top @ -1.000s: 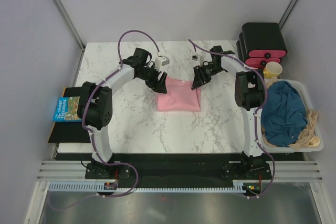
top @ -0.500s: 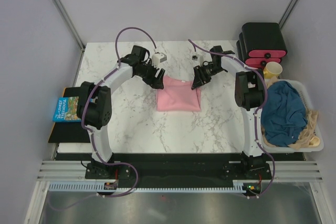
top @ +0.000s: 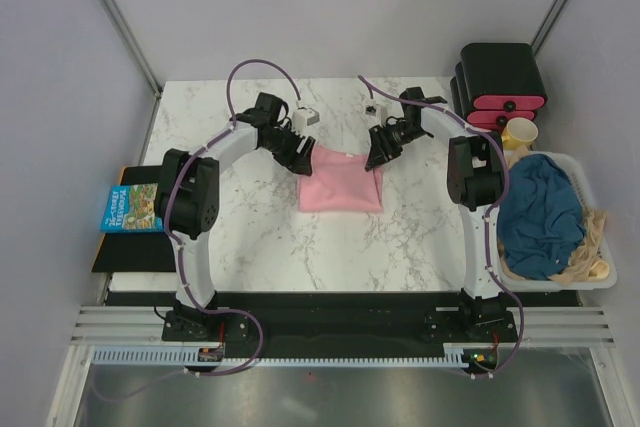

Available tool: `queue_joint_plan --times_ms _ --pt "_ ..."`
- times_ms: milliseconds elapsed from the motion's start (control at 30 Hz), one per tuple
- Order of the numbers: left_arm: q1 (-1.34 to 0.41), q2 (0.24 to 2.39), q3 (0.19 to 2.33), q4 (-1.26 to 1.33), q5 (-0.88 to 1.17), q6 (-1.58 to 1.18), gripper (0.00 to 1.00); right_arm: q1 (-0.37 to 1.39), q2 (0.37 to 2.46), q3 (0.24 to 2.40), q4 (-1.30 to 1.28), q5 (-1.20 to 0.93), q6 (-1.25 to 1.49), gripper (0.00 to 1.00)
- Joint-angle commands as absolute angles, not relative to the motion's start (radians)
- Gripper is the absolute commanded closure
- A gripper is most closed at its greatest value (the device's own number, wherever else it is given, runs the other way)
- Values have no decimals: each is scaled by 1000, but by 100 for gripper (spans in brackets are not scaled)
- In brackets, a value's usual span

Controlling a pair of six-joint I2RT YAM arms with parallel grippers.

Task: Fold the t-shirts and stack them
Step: Smooth out wrinkles on the folded tshirt

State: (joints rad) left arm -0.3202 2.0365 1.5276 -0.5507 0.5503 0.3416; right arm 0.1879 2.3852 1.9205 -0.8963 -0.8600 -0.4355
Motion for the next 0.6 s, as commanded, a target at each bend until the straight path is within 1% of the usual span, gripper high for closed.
queue_joint_plan --times_ms 0,33,67,133,167,233,267,333,367,467,567 --pt "-319 2043 1551 -535 551 382 31 193 2359 1947 -881 -870 -456 62" --pt "-318 2043 1554 -534 552 383 32 193 2364 1947 -881 -870 -454 63" --pt "-319 2046 1557 -538 552 383 36 193 2367 1948 -881 -870 -454 64" --pt "-319 2048 1559 -535 555 385 40 196 2373 1950 -881 -870 -454 67" --pt "-318 2046 1559 -535 560 382 47 196 2375 1951 -881 -870 -454 68" --pt "-318 2049 1560 -535 563 383 56 199 2378 1956 -881 -867 -453 73" --pt "-318 2049 1562 -535 564 385 71 201 2376 1959 -882 -865 -453 74" --pt "-319 2052 1565 -535 568 382 87 201 2373 1965 -881 -861 -451 79" --pt "-319 2052 1568 -537 569 380 98 201 2372 1965 -882 -858 -451 80" --pt "-319 2054 1569 -537 577 374 98 201 2356 1965 -882 -851 -451 90" --pt "-319 2043 1572 -538 578 374 98 202 2330 1962 -882 -844 -449 95"
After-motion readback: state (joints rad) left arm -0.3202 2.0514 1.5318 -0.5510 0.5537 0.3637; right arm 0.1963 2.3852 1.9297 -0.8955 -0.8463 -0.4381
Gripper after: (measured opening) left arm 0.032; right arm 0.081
